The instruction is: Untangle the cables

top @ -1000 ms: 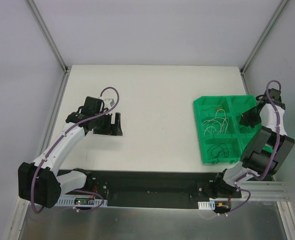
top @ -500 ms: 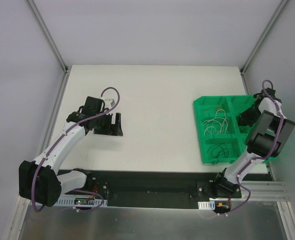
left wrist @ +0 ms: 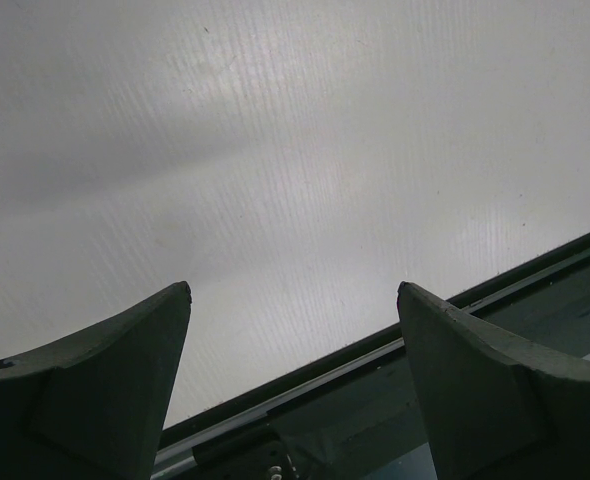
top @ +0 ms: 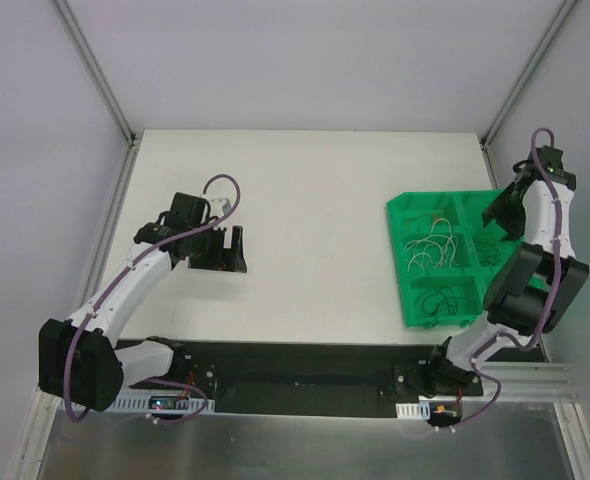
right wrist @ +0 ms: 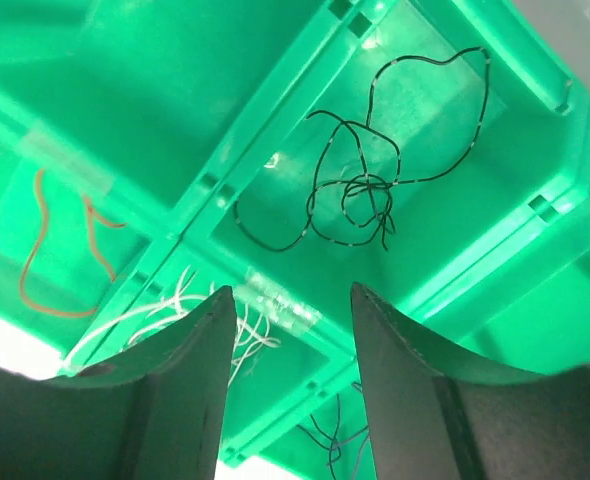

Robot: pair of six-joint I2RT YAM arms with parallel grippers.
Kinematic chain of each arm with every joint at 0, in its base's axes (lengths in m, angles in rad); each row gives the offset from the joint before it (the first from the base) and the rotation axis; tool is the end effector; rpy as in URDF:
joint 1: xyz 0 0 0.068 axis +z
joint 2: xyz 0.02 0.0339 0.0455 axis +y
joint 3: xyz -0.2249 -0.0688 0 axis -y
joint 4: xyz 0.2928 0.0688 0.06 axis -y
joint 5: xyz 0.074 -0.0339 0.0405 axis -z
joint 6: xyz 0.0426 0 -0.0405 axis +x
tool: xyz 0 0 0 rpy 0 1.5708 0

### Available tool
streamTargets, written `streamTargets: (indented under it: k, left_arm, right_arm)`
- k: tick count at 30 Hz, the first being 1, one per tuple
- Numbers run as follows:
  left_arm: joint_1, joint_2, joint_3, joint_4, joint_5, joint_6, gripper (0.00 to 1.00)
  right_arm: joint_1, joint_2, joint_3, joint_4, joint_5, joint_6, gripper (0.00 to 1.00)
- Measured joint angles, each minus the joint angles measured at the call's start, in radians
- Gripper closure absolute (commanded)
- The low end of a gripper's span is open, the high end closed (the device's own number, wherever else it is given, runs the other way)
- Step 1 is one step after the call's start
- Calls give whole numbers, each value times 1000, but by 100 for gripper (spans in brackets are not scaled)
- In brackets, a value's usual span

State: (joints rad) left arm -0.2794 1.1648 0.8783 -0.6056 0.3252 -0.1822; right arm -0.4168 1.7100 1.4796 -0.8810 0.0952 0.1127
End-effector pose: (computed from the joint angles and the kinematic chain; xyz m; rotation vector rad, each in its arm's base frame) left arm 0.2854 -0.0960 0.2059 0.2649 2.4790 -0.5985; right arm 0.3656 -0.1663 0.2234 0.7337 2.5915 -0.2222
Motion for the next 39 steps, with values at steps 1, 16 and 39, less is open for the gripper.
streamTargets:
  k: [1,16,39]
  left_arm:
    - [0,3,0,0,5,0,16]
    - [0,-6,0,3,9,-47,16]
    - [0,-230,-71,172,-110,-324,14]
  right_arm:
    - [13,-22,12,-12,12,-9,44]
    - [718,-85,142,-25,51,-51,28]
    - [987,-645,-534,356,24,-72,12]
